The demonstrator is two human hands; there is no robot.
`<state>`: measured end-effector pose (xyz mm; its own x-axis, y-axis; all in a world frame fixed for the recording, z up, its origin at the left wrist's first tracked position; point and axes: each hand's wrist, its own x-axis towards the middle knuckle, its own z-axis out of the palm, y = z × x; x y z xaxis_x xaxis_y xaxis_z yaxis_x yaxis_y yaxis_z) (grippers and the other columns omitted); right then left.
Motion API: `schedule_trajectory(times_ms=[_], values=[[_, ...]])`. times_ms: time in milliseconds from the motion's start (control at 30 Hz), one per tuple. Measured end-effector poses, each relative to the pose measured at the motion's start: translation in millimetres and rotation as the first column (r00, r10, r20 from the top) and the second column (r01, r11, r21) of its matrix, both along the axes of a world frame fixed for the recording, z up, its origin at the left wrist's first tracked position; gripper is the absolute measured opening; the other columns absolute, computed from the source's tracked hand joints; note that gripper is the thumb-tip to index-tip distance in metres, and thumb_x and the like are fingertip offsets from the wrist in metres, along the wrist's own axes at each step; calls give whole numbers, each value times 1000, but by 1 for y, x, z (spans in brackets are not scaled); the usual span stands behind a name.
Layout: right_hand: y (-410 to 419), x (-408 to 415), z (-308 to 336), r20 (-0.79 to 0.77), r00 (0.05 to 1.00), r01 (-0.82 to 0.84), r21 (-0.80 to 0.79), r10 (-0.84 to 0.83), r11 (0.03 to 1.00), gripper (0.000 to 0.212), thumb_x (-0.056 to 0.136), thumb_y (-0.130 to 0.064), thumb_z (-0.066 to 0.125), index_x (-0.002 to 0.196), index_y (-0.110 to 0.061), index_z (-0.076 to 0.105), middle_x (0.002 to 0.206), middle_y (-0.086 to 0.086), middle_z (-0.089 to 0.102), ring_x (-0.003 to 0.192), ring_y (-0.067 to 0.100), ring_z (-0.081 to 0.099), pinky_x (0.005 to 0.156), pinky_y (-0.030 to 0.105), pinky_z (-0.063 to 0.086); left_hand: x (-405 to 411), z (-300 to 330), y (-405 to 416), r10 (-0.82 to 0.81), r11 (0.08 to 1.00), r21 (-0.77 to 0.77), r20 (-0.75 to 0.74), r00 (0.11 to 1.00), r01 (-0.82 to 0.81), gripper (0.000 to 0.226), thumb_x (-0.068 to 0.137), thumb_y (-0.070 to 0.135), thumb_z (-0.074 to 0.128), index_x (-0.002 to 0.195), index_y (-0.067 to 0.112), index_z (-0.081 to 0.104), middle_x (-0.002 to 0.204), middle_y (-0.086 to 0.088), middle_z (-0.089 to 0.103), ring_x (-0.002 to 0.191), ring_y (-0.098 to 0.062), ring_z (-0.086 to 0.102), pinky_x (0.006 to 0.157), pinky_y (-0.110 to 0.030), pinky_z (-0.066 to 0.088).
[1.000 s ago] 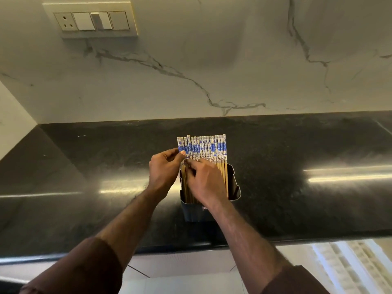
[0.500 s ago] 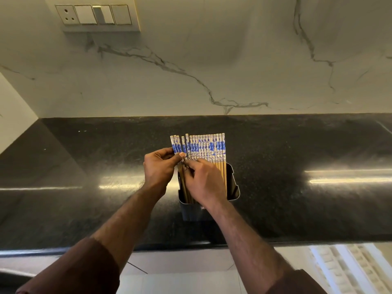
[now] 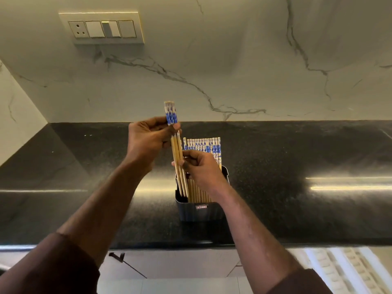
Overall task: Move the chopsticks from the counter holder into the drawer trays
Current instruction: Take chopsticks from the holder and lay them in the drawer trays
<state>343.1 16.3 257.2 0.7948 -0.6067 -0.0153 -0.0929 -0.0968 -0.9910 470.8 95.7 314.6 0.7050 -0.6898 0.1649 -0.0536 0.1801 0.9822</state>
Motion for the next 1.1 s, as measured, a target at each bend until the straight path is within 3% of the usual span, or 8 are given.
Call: schedule_trajectory(times_ms=[100, 233, 433, 567, 767, 900, 1100], values=[[1, -18, 10, 146, 984, -138, 227, 106, 964, 23, 94, -11, 58, 116, -11, 64, 104, 9, 75, 94, 22, 71, 84, 37, 59, -9, 30, 8, -32, 999, -17, 22, 999, 32, 22, 77, 13, 74, 99, 15, 71, 94, -6, 76, 87, -21, 74, 64, -25, 58], [9, -44, 18, 174, 961, -254, 251, 215, 934, 27, 97, -16, 57, 121, -6, 64, 108, 17, 72, 93, 28, 70, 87, 46, 56, -31, 57, 19, -11, 999, -30, 22, 1000, 11, 34, 65, 23, 78, 98, 14, 71, 91, -5, 77, 86, -21, 74, 62, -26, 58], [26, -82, 23, 106, 935, -354, 330, 338, 875, 33, 95, -34, 56, 118, -13, 67, 108, 17, 70, 99, 35, 67, 88, 56, 54, -61, 67, 39, -14, 998, -55, 11, 1000, 14, 36, 63, 23, 78, 97, 14, 71, 92, -5, 77, 86, -22, 74, 61, -27, 58], [42, -111, 25, 116, 947, -321, 390, 300, 863, 35, 93, -32, 59, 116, -8, 67, 106, 22, 70, 97, 39, 67, 91, 59, 52, -83, 67, 54, -47, 997, -66, -35, 998, 44, 41, 63, 22, 77, 101, 11, 70, 94, -7, 77, 87, -23, 74, 60, -28, 59], [73, -155, 20, 90, 966, -259, 413, 244, 873, 31, 92, -26, 64, 115, -7, 68, 106, 23, 70, 93, 35, 69, 84, 52, 58, -112, 55, 75, -134, 990, -41, -76, 988, 131, 35, 68, 19, 77, 102, 10, 71, 96, -9, 76, 89, -25, 74, 69, -38, 62], [99, -189, 12, 60, 977, -211, 399, 204, 892, 28, 92, -26, 64, 114, -8, 69, 103, 21, 72, 91, 33, 71, 78, 48, 60, -135, 37, 93, -201, 980, -18, -108, 974, 200, 27, 79, 12, 73, 106, 8, 70, 99, -12, 75, 91, -26, 74, 67, -35, 61], [125, -246, -4, -41, 988, -125, 371, 151, 920, 25, 94, -25, 62, 109, -8, 71, 101, 22, 72, 87, 32, 72, 75, 49, 60, -183, 14, 112, -265, 963, 1, -207, 942, 271, 41, 71, 16, 75, 110, 4, 68, 102, -14, 74, 93, -28, 73, 68, -35, 60]])
